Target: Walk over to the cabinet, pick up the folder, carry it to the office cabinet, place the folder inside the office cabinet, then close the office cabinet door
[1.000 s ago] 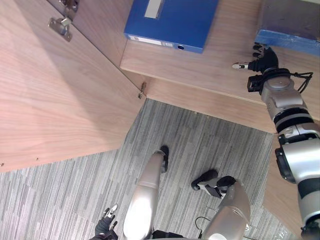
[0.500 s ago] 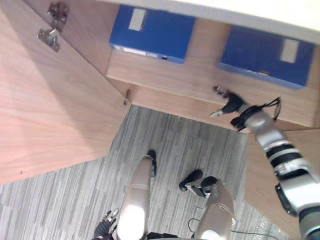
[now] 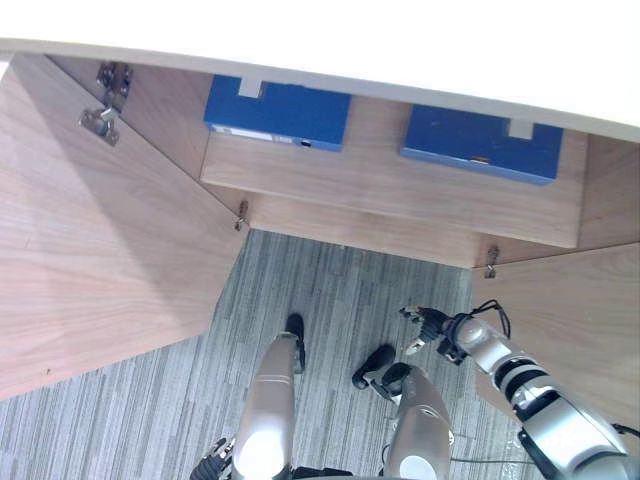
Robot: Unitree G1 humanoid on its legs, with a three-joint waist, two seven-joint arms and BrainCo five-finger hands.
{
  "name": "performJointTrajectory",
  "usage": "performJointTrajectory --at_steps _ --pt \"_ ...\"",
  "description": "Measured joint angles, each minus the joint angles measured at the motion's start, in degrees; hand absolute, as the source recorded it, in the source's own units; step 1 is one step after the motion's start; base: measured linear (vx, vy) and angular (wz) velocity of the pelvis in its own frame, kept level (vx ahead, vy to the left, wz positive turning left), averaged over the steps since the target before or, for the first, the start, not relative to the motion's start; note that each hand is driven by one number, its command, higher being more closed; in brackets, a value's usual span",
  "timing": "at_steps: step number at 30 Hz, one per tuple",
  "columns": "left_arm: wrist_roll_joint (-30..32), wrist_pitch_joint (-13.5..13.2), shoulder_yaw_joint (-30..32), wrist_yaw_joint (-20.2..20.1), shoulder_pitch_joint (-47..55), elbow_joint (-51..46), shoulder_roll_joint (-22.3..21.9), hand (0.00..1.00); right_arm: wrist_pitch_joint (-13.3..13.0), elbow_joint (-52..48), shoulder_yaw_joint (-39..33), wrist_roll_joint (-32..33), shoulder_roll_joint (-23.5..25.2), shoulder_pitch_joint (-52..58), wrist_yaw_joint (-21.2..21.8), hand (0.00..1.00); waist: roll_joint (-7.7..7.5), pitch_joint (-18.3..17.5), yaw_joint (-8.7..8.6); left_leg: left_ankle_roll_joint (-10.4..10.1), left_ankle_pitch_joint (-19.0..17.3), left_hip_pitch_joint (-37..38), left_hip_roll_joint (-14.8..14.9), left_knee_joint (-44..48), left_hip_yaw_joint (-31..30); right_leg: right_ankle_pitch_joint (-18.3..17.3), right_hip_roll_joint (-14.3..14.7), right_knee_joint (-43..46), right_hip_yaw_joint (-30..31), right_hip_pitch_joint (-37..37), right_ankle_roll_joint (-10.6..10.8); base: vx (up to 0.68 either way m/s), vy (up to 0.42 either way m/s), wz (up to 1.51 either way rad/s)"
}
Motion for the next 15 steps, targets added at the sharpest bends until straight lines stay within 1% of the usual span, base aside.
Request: performJointTrajectory --at_steps 1,2,3,4,5,6,7,9,10,11,12,13,14,15 --pt "0.00 0.02 0.24 0.16 -0.04 -0.03 -0.01 0.00 0.23 0.04 -1.16 -0.01 1.68 0.42 -0.61 0.00 -0.02 0.05 -0.01 -0.07 0.58 1.31 0.53 -1.57 0.62 1.03 1.06 -2.22 0.16 1.04 -0.06 -0.01 -0.051 -0.58" --pt "0.02 0.14 1.57 0.37 -0.32 -0.04 -0.30 0.00 0.39 0.51 -3.52 -0.11 5.19 1.71 -2.26 0.00 -0.06 0.11 -0.05 -0.28 1.74 4.10 1.37 -4.64 1.70 3.14 3.21 -6.59 0.70 3.24 -0.13 0.03 -0.031 -0.46" --pt "0.01 0.23 2.65 0.64 -0.45 -0.08 -0.58 0.00 0.37 1.20 -5.22 -0.10 7.20 2.53 -3.30 0.00 -0.08 0.12 -0.13 -0.63 2.17 5.63 1.68 -5.83 2.10 4.28 4.24 -8.88 0.88 4.62 0.01 0.06 -0.027 -0.54" --pt "0.02 0.26 5.94 1.11 -0.74 -0.06 -1.35 0.00 0.27 3.44 -10.88 0.14 11.93 4.54 -5.23 0.00 -0.08 0.12 -0.83 -1.05 2.59 8.68 2.62 -7.84 2.66 6.20 6.48 -13.31 1.08 8.02 0.11 0.08 -0.022 -0.48" --pt "0.05 0.29 9.58 2.01 -1.22 -0.03 -2.38 0.00 0.22 6.72 -18.82 0.28 16.34 6.71 -8.31 0.00 -0.24 -0.05 -1.29 -1.29 2.61 11.80 3.39 -9.33 3.59 7.61 8.26 -17.04 1.64 11.31 0.34 0.08 -0.021 -0.46" --pt "0.25 0.20 11.29 2.48 -1.45 -0.06 -2.98 0.00 0.27 8.45 -22.68 0.57 17.99 7.80 -9.99 0.00 -0.34 -0.46 -1.38 -1.45 2.51 13.13 3.62 -9.97 4.10 8.12 9.02 -18.43 2.36 12.46 0.50 0.08 -0.017 -0.42" --pt "0.59 0.10 13.89 3.65 -1.91 0.06 -4.13 0.00 0.33 11.13 -28.81 2.26 19.95 10.39 -13.65 0.00 -0.35 -2.08 -1.86 -1.93 2.15 14.57 4.12 -10.61 4.99 8.70 9.93 -20.55 2.87 13.93 0.88 0.11 0.000 -0.35" --pt "1.00 -0.09 17.06 5.80 -2.56 0.29 -5.62 0.00 0.43 12.99 -36.60 4.82 21.84 14.75 -18.87 0.00 -0.36 -3.32 -2.27 -2.81 0.86 17.17 5.41 -9.37 5.90 9.12 11.49 -22.58 4.10 16.92 0.79 0.14 0.004 -0.47" --pt "1.36 -0.22 19.02 7.75 -3.11 0.74 -6.63 0.00 0.44 13.11 -41.56 6.71 23.16 18.00 -22.26 0.00 -0.60 -4.05 -2.28 -3.41 0.32 18.67 6.16 -6.53 5.68 9.13 12.52 -23.35 5.62 19.10 0.76 0.14 -0.010 -0.68" --pt "1.71 -0.22 20.36 9.34 -3.23 1.12 -7.41 0.00 0.43 13.11 -44.73 8.59 24.09 20.31 -24.57 0.00 -0.95 -5.25 -2.28 -3.53 0.20 19.47 6.35 -4.55 4.67 9.17 13.04 -23.78 7.01 20.37 0.73 0.17 0.003 -1.02" --pt "1.99 -0.21 22.00 11.63 -3.24 1.23 -9.62 0.00 0.13 12.65 -47.80 11.54 24.46 23.36 -27.48 0.00 -1.14 -8.69 -2.41 -3.73 -0.01 20.93 5.99 -3.40 2.91 9.49 13.46 -24.29 9.74 21.08 0.60 0.13 0.013 -0.94" --pt "1.84 -0.34 23.09 12.21 -3.37 1.12 -10.36 0.00 0.13 12.40 -48.42 12.01 24.46 24.34 -28.24 0.00 -1.08 -10.16 -2.34 -3.80 -0.38 21.25 5.65 -3.01 1.65 9.69 13.63 -24.70 10.57 21.28 0.54 0.09 0.036 -0.99" --pt "2.20 -0.50 23.47 13.29 -3.30 1.25 -10.88 0.00 0.11 12.20 -48.47 12.62 24.48 25.60 -29.00 0.00 -1.36 -11.96 -2.29 -4.41 -2.59 22.49 4.40 -4.93 -2.09 9.96 14.04 -25.31 12.35 21.52 0.48 0.06 0.101 -0.97" --pt "2.30 -0.61 23.60 14.33 -2.96 1.18 -11.43 0.00 0.14 11.84 -48.58 13.17 24.58 26.98 -29.26 0.00 -0.60 -14.20 -2.45 -4.62 -3.58 25.23 2.21 -8.69 -7.19 10.14 14.86 -25.49 15.15 21.50 0.53 0.04 0.089 -1.03"
